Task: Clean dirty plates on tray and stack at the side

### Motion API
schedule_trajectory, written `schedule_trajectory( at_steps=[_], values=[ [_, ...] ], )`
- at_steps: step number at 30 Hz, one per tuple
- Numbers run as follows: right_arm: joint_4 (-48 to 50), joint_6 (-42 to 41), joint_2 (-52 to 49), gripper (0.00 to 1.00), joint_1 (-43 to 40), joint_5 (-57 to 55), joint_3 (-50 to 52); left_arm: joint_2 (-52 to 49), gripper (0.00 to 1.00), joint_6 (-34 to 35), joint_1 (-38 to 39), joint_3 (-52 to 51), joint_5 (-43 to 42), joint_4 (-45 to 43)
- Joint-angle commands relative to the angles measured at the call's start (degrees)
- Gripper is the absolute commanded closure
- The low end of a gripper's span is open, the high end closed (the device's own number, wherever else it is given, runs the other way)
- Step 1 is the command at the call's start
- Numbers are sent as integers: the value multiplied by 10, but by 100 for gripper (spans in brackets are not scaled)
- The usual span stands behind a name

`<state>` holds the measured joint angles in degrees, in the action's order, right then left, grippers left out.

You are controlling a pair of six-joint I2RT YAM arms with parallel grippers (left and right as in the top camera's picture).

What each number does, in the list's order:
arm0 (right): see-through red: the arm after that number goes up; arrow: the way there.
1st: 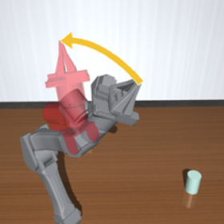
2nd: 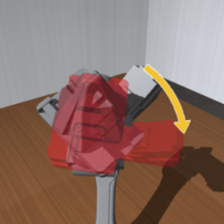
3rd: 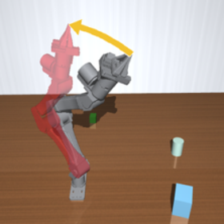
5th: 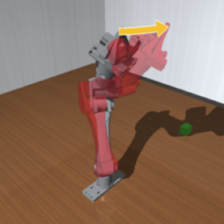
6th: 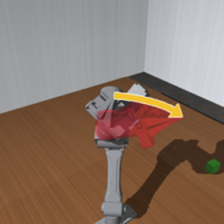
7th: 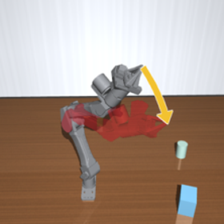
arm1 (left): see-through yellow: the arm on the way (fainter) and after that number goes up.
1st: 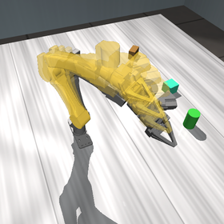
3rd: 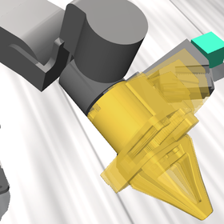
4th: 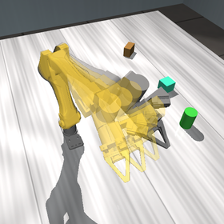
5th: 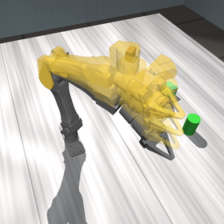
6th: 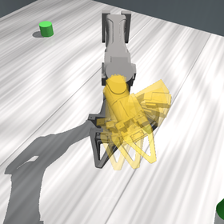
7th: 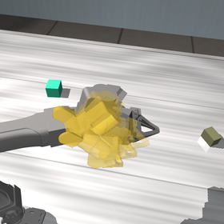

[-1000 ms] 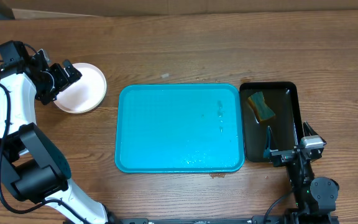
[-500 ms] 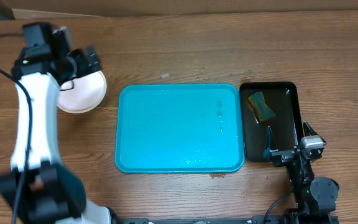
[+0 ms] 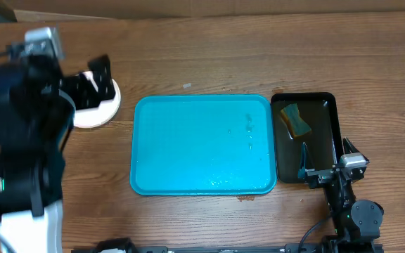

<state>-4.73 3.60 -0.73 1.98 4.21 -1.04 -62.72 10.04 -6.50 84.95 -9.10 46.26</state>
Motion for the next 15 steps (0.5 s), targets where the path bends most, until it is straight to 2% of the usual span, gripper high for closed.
schedule_trajectory(
  at_steps=[1,9,12,15],
  values=[
    [2,-4,6,0,2,-5,6,70,0,-13,-2,-79,8,2],
    [2,-4,6,0,2,-5,6,245,0,6,-2,-308,12,-10],
    [2,-4,6,0,2,-5,6,305,0,18,-2,-392,13,-61],
    [2,-4,6,0,2,-5,6,367,0,42,-2,-476,19,-154]
  ],
)
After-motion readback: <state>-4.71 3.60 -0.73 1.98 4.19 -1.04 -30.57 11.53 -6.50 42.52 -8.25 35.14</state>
